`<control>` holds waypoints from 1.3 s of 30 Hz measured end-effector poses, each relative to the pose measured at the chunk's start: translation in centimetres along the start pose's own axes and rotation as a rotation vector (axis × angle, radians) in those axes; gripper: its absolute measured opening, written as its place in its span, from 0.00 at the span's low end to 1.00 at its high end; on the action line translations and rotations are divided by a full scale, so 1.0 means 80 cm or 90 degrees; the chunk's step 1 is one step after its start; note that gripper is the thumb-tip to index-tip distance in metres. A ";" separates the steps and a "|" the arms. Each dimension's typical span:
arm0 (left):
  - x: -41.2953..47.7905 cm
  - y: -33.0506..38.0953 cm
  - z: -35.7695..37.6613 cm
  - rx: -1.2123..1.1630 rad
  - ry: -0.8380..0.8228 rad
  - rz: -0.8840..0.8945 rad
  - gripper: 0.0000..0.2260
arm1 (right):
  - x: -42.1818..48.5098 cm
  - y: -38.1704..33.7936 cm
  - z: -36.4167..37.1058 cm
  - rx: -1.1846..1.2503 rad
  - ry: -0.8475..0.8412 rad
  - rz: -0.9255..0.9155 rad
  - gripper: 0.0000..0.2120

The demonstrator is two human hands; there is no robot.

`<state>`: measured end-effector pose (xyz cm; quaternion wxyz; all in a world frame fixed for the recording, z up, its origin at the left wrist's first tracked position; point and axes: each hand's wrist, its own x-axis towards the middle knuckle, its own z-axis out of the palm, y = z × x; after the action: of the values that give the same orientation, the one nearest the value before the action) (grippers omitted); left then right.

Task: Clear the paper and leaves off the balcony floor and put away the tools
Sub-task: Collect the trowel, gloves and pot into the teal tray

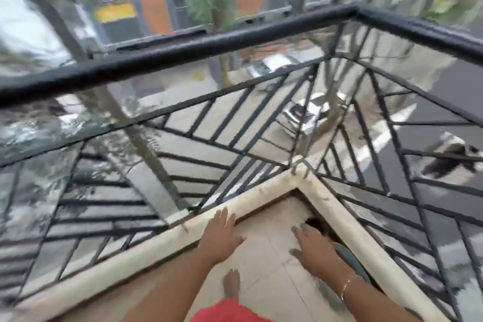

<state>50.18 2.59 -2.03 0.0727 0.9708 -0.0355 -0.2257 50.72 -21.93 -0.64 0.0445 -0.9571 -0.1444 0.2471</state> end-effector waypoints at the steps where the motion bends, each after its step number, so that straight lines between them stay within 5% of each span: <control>1: -0.033 -0.014 0.008 -0.027 -0.004 -0.036 0.34 | -0.005 -0.019 0.003 -0.010 -0.014 -0.036 0.28; 4: -0.116 -0.060 0.042 -0.136 0.024 -0.147 0.45 | -0.015 -0.079 0.018 -0.045 -0.015 -0.136 0.27; 7: -0.198 -0.093 0.081 -0.231 0.050 -0.300 0.41 | -0.029 -0.135 0.038 -0.089 -0.032 -0.219 0.26; 10: -0.269 -0.128 0.121 -0.261 0.068 -0.384 0.52 | -0.039 -0.195 0.065 -0.135 -0.031 -0.306 0.24; 12: -0.323 -0.150 0.149 -0.309 0.013 -0.435 0.56 | -0.051 -0.244 0.085 -0.162 -0.047 -0.356 0.23; 17: -0.468 -0.204 0.215 -0.422 0.063 -0.588 0.30 | -0.104 -0.379 0.141 -0.246 -0.083 -0.484 0.23; 29: -0.858 -0.287 0.362 -0.573 0.227 -0.937 0.28 | -0.322 -0.724 0.310 -0.370 -0.175 -0.844 0.24; 39: -1.017 -0.297 0.468 -0.747 0.283 -1.181 0.30 | -0.432 -0.937 0.434 -0.455 -0.255 -1.054 0.23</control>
<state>-38.42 29.65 -3.78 0.3273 0.4555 0.8279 0.0044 -14.15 39.80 -3.30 -0.1165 -0.4447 -0.8556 0.2380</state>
